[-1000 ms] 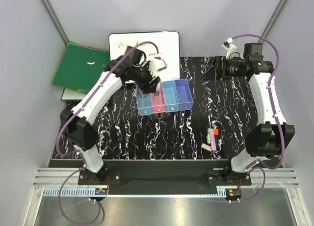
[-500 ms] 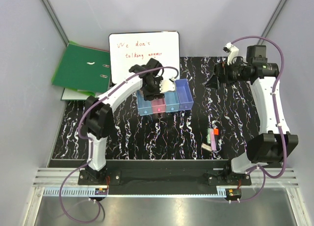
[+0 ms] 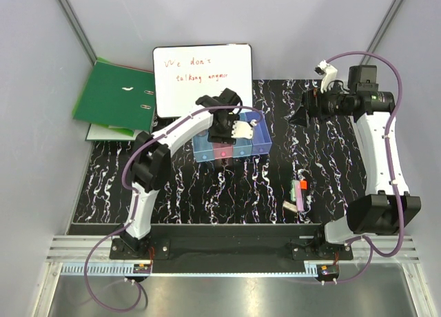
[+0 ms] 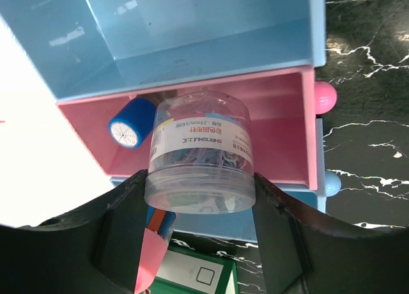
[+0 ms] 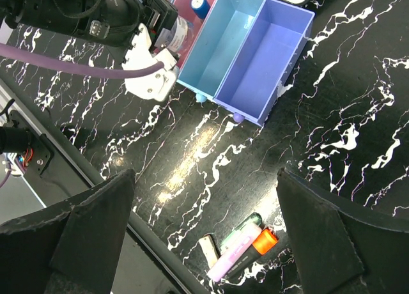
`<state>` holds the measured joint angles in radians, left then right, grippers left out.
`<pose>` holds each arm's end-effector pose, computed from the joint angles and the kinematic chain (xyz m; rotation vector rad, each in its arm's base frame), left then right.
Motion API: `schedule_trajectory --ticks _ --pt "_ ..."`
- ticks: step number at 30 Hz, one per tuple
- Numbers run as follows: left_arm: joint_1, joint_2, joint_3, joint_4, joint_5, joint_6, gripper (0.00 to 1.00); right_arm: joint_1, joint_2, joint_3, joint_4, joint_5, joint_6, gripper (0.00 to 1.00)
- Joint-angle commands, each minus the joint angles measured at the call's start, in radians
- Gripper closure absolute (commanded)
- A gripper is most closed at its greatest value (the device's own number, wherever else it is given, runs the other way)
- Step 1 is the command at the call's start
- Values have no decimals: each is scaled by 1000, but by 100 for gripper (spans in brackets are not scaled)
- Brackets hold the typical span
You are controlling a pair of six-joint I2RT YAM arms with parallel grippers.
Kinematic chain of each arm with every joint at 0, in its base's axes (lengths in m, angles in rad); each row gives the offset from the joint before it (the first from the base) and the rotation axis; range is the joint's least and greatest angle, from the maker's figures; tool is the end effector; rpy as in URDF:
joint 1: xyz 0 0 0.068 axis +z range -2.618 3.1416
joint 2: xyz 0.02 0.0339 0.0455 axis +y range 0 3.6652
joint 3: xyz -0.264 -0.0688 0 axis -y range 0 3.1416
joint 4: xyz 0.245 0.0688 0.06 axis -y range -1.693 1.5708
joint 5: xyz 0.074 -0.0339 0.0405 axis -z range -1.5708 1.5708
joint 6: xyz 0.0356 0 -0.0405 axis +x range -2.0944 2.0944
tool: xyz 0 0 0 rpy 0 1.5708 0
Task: Sort the stationery into containers
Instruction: Place the stationery in the storage box, then pick up the pen from the corner of the board.
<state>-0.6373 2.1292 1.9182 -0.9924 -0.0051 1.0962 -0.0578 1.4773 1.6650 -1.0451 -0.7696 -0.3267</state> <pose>0.3629 -0.2684 0.2425 2.1199 1.8020 0.1245 0.2910 0.0080 0.4057 -0.6275 2.1480 0.7221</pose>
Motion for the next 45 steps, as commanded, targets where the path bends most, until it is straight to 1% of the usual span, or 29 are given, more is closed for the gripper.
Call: schedule_trajectory --ticks 1,2,4,6,7,10,11,12,14,17,19,25,26,29,34,37,40,43,44,45 --pt "-10 3 51 14 -35 39 96 6 -49 -10 -3 -10 -20 0" --pt "-10 11 51 14 -39 39 93 6 -52 -11 -3 -10 -20 0" --pt "-12 15 48 14 -48 40 90 6 -54 -14 -3 -13 -18 0" --pt "-12 18 42 14 -53 48 77 6 -54 -13 -3 -13 -14 0" --pt "-12 18 42 14 -56 47 69 6 -54 -11 -3 -16 -15 0" --pt "-12 26 38 12 -67 51 67 6 -57 -5 -3 -14 -11 0" --pt "-12 28 33 14 -72 53 63 6 -60 -5 -3 -14 -9 0" --pt "-12 28 30 14 -75 57 55 6 -63 -4 -3 -14 -9 0" --pt "-12 31 22 15 -84 63 52 6 -66 -5 -4 -16 -8 0" --pt "-12 37 24 18 -95 67 43 6 -69 -13 -3 -16 -3 0" --pt "-12 44 25 20 -102 68 39 6 -72 -19 -1 -16 -2 0" --pt "-12 44 38 28 -110 67 30 6 -83 -30 -1 -11 -3 0" --pt "-12 43 42 29 -108 61 27 6 -84 -30 -1 -10 -3 0" --pt "-12 35 42 31 -95 57 24 6 -84 -31 -1 -10 -3 0" --pt "-12 12 62 28 -85 36 23 6 -84 -25 -4 1 -11 0" --pt "-19 -37 81 26 -53 1 22 6 -81 -36 -36 32 -70 0" --pt "-35 -109 91 26 -29 -57 21 6 -74 -76 -98 84 -164 0" --pt "-47 -207 85 28 -1 -159 20 7 -65 -138 -170 151 -270 0" --pt "-48 -233 81 28 23 -227 20 9 -61 -157 -188 173 -287 0" --pt "-50 -289 56 29 36 -260 14 13 -58 -197 -188 237 -293 0"
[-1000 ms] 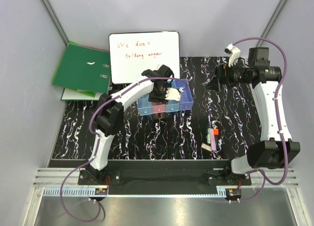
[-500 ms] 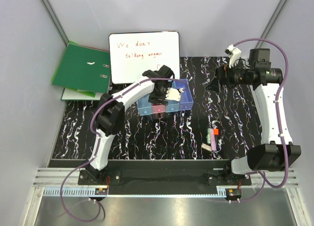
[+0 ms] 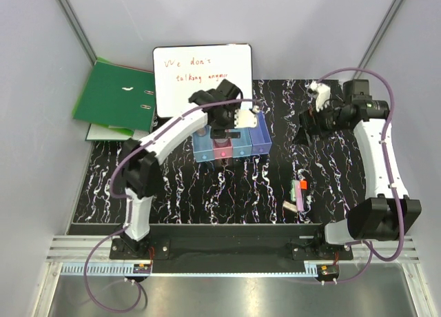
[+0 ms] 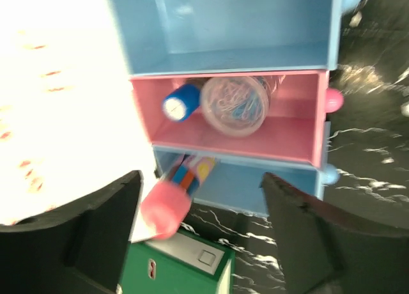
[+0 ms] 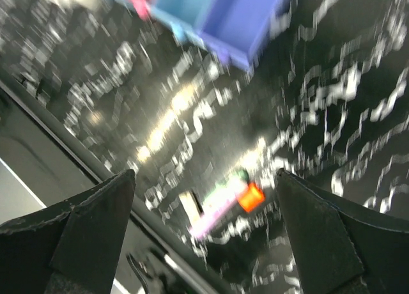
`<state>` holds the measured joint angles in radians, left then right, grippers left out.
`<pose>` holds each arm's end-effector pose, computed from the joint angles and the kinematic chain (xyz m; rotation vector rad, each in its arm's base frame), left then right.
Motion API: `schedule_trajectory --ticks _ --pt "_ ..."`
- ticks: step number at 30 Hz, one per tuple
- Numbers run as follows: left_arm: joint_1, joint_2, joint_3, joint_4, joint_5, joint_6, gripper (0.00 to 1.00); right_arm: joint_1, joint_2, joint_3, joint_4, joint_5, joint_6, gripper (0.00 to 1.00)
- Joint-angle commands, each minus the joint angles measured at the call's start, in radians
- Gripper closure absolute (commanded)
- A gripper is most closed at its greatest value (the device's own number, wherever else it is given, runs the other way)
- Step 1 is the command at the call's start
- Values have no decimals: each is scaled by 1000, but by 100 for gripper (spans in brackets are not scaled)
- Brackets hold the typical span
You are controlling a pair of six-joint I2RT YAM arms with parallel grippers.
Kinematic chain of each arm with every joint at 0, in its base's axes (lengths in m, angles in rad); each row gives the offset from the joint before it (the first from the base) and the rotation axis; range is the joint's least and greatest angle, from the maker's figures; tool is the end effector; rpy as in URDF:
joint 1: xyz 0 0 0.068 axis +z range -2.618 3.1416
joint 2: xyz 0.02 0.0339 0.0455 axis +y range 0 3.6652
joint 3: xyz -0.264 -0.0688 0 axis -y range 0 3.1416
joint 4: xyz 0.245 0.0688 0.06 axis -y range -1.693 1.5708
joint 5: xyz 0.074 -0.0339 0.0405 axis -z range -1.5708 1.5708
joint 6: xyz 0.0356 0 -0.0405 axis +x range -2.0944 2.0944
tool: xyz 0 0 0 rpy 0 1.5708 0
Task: Sort the stationery into containers
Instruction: Pick up the pen from the corner of the board.
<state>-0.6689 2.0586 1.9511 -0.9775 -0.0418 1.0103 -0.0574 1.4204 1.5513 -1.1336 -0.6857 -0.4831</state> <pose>0.3500 -0.2747 0.2832 1.9745 1.7898 0.1671 0.2710 0.0070 0.3804 -0.7366 2.2477 0.6259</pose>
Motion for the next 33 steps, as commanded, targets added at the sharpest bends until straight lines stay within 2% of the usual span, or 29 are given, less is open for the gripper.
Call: schedule_trajectory --ticks 1,3,5,8,11,15,17,21,27,33 --pt "-20 -251 3 13 82 -203 14 13 6 -100 -106 178 -153 0" --pt "-20 -355 -85 14 117 -260 7 13 18 -146 -129 240 -163 2" --pt "-20 -422 -148 17 134 -298 6 13 32 -174 -158 270 -155 9" --pt "-21 -535 -265 19 145 -325 1 18 32 -235 -176 304 -137 12" --pt "-23 -620 -363 20 135 -340 1 31 22 -325 -184 336 -127 14" --pt "-23 -699 -412 17 131 -352 1 51 -11 -431 -160 374 -100 18" --pt "-23 -716 -423 17 131 -363 1 89 -18 -499 -120 399 -54 22" --pt "-27 -727 -432 17 131 -374 1 108 -5 -510 -39 497 -5 29" --pt "-37 -729 -440 19 112 -369 1 148 73 -537 52 613 32 28" --pt "-40 -733 -460 19 86 -339 1 151 193 -452 90 577 70 27"
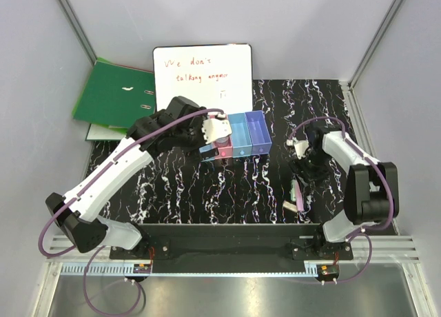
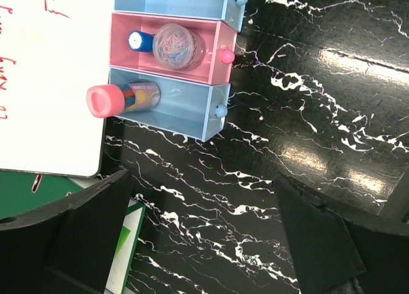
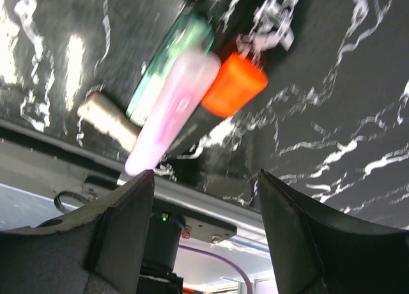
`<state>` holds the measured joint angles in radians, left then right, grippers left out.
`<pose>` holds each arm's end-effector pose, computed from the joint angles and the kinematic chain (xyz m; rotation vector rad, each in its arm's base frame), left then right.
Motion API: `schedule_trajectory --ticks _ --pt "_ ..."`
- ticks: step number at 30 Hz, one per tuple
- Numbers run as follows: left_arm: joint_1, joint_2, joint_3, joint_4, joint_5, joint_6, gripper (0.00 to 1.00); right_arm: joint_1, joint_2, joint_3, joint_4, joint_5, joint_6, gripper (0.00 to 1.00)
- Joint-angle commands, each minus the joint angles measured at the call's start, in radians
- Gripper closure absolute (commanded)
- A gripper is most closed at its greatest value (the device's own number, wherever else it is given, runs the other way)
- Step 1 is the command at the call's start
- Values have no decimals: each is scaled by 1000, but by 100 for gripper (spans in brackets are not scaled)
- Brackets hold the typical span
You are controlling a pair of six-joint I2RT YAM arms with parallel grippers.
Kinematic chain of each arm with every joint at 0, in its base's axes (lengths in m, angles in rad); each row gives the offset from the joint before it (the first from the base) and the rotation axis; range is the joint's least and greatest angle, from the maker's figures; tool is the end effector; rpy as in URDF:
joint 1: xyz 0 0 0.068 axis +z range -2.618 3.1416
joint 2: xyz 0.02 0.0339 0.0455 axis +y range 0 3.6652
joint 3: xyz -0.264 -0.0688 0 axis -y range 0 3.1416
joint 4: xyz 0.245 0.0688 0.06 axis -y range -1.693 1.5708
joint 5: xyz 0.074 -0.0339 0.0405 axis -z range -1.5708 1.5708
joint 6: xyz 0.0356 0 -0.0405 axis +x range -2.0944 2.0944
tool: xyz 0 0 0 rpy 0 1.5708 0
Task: Sort the stationery into containers
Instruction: Pick up the pen from the corner of the board.
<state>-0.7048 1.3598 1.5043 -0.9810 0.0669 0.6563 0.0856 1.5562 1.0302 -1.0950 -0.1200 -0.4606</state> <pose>0.2056 -0.1780 0.3850 1.5387 1.8514 -0.1030 0.2514 0.0258 0.1971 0.8339 -2.9945 -0.1980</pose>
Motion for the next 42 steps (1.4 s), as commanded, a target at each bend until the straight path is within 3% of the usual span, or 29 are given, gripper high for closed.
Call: schedule_trajectory --ticks 1,11,19,23,36,42 --pt "-4 -34 -16 24 -26 20 1 20 65 76 50 3 51 27" --pt "-4 2 0 24 -41 35 1 135 90 11 79 48 5 25" --pt "-4 10 11 21 -53 49 1 141 78 24 81 94 -4 26" --pt "-5 15 11 24 -46 43 1 141 100 10 75 97 -1 31" --pt "-5 33 37 24 -49 54 1 227 140 14 72 69 17 35" --pt "-5 27 37 24 -49 54 1 229 173 1 78 82 13 43"
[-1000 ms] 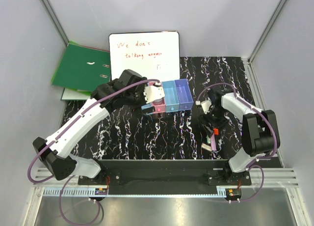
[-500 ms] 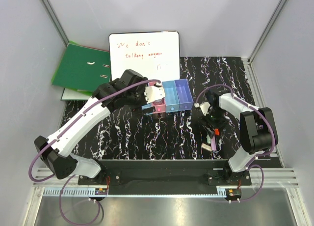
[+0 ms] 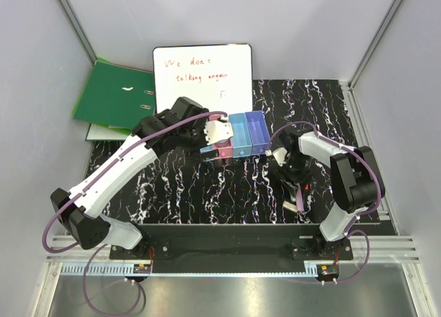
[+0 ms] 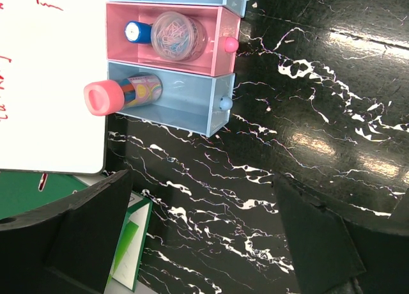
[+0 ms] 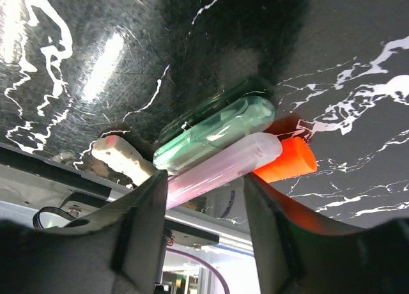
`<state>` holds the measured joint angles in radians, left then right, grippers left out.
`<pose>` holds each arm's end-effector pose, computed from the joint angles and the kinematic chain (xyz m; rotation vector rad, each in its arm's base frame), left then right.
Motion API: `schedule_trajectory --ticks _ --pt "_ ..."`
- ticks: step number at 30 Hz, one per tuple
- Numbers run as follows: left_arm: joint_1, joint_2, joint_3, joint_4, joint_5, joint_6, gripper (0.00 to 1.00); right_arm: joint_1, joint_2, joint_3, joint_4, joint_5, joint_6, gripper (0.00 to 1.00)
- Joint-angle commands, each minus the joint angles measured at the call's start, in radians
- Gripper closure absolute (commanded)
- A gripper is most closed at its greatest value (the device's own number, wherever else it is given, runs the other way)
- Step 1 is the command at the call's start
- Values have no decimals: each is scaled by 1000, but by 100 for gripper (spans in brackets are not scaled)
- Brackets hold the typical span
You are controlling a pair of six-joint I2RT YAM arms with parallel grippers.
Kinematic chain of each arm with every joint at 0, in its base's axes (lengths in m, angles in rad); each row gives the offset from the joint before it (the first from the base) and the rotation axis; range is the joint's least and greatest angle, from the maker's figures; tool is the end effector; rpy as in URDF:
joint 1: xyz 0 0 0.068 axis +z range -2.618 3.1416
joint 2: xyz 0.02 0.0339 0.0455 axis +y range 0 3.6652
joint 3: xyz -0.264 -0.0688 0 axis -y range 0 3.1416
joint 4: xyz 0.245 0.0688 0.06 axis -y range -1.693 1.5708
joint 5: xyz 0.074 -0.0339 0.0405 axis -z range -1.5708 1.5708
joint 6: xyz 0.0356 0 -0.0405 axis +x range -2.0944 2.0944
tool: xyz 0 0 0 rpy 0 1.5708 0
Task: Sort the stationery into containers
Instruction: Pick up the pen from the corner of the board.
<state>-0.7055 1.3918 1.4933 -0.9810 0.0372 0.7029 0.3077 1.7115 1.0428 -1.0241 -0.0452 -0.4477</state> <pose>0.2127 -0.1829 0.3734 1.5987 1.8566 -0.0467 0.2598 0.0843 0.1613 1.1106 -2.8105 -0.0810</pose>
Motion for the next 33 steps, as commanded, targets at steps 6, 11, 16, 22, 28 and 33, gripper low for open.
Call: schedule_trajectory --ticks 6,11,16,22,28,33 --pt "-5 -5 61 22 -14 6 1 7 43 2 13 8 9 59" --pt "-5 0 70 22 -5 0 1 7 57 19 21 13 9 70" --pt "-5 7 76 22 10 -17 1 7 72 45 33 22 6 78" --pt "-8 7 71 22 10 -8 1 7 57 92 41 41 -26 96" --pt "-12 7 36 22 15 -9 1 7 -25 190 29 64 -81 100" --pt "-14 12 21 25 18 -16 1 5 -98 293 9 15 -138 100"
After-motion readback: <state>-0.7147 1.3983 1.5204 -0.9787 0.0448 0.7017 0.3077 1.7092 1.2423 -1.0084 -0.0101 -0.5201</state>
